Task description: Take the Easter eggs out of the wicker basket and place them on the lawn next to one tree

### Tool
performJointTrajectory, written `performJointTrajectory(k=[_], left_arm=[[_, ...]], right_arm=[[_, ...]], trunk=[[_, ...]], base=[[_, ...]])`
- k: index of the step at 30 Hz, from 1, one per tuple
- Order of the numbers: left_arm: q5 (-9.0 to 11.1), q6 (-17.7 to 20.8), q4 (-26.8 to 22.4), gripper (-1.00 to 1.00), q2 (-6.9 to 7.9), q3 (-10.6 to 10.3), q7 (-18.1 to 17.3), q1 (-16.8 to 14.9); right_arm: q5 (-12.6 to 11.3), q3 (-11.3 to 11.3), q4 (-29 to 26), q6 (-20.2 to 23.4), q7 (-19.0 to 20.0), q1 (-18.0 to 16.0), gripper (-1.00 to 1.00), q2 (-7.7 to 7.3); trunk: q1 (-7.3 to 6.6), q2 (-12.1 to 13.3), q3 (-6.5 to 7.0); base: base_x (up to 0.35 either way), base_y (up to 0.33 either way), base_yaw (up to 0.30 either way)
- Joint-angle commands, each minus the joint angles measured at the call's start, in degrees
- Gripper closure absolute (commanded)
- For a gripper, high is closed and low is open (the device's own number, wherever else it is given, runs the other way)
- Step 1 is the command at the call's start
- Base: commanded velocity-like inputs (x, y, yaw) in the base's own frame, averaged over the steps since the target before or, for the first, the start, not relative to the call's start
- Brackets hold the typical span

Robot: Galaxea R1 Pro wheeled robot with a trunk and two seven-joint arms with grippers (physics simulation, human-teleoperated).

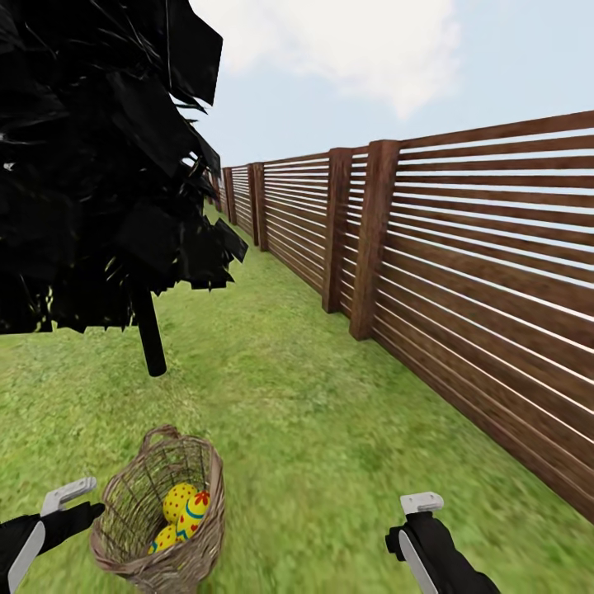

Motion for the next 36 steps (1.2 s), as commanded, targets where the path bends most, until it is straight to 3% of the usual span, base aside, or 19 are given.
performJointTrajectory(k=[1, 36], left_arm=[[0.29, 0.4, -0.05, -1.0, -0.21, 0.21, -0.16, -0.03], [0.15, 0.4, 0.05, -1.0, -0.73, 0.01, -0.16, -0.03]], right_arm=[[-0.59, 0.2, -0.05, 0.17, -0.58, -0.05, -1.0, -0.07], [-0.59, 0.2, -0.04, 0.17, -0.58, -0.05, -1.0, -0.07]], trunk=[[0.22, -0.44, -0.24], [7.91, -14.48, -6.53]], base=[[0.0, 0.0, 0.0], [0.0, 0.0, 0.0]])
